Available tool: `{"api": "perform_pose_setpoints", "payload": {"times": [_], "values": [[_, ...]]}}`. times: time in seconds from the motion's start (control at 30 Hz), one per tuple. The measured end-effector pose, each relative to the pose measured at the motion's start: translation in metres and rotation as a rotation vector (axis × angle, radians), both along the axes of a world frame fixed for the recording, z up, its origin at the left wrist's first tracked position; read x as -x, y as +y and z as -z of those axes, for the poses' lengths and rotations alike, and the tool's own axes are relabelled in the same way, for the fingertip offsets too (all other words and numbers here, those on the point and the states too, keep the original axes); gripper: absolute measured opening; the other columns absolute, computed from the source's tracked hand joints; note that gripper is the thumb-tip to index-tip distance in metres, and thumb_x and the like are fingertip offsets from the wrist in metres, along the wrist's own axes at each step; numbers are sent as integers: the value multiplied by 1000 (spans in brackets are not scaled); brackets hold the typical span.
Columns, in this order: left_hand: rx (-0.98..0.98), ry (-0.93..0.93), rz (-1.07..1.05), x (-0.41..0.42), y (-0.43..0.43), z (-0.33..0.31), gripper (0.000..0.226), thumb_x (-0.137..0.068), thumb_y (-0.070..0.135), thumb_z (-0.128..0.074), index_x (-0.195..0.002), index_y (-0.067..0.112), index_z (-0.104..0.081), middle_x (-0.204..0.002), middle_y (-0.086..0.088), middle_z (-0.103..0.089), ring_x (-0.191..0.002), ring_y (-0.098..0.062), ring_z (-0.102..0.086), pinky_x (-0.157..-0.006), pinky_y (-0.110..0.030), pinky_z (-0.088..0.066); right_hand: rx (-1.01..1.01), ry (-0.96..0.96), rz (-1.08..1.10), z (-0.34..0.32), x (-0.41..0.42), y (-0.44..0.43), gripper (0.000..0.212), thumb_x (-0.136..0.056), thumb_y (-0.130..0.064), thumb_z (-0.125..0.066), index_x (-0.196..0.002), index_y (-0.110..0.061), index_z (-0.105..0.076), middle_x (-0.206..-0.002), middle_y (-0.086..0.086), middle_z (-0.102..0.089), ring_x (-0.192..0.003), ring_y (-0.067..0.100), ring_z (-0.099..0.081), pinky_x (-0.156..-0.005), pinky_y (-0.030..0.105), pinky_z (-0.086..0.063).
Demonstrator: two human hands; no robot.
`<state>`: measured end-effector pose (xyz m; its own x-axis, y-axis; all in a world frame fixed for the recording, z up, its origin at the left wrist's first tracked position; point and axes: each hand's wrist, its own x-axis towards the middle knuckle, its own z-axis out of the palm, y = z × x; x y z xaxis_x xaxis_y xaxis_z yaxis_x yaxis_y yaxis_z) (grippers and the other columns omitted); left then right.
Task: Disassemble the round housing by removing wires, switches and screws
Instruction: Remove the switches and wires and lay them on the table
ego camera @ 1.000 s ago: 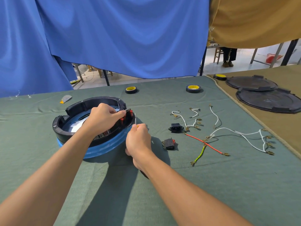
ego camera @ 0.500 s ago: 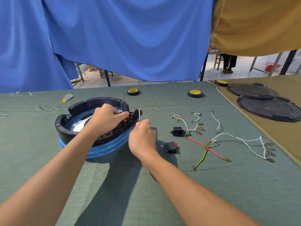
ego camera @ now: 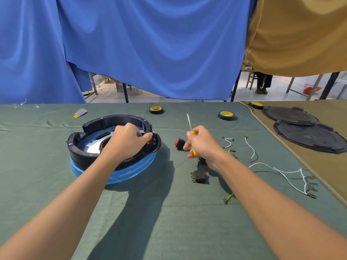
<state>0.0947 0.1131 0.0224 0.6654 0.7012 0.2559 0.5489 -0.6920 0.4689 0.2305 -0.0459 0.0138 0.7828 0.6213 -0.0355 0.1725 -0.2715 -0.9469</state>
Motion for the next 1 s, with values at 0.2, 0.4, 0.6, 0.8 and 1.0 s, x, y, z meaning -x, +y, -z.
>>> {"api": "perform_pose_setpoints", "payload": {"times": [0.2, 0.4, 0.6, 0.8, 1.0], "values": [[-1, -11, -14, -2, 2, 4, 57, -92, 50, -56, -71, -3, -65, -57, -9, -54, -55, -22, -47, -50, -29, -37, 195, -352, -42, 1, -21, 15, 16, -88, -5, -53, -86, -20, -51, -92, 3, -55, -82, 24, -53, -59, 29, -45], [-18, -8, -27, -4, 6, 7, 56, -92, 50, -55, -76, -3, -66, -62, -11, -59, -54, -23, -48, -51, -28, -38, 318, -559, -202, 4, -31, 29, 22, -85, -29, -70, -106, -23, -66, -107, 3, -61, -98, 21, -55, -78, 33, -49], [-27, -19, -22, -5, 7, 9, 56, -92, 50, -55, -76, -3, -65, -65, -14, -62, -55, -24, -49, -51, -28, -37, 319, -592, -177, 7, -28, 29, 10, -87, -26, -70, -79, -22, -65, -92, 5, -65, -92, 23, -55, -71, 30, -42], [-44, -8, -24, -5, 6, 9, 54, -92, 49, -55, -79, -3, -65, -65, -13, -62, -57, -30, -53, -51, -29, -37, 238, -524, -184, -10, -20, -18, 16, -78, -29, -77, -69, -22, -67, -65, -8, -61, -62, 4, -50, -53, 20, -34], [-55, 3, -26, -6, 3, 7, 51, -93, 48, -54, -81, 0, -67, -69, -11, -60, -59, -27, -53, -50, -29, -38, 283, -517, -21, 0, -21, -76, 35, -78, -31, -75, -67, -1, -60, -55, 2, -50, -60, 18, -45, -54, 27, -33]]}}
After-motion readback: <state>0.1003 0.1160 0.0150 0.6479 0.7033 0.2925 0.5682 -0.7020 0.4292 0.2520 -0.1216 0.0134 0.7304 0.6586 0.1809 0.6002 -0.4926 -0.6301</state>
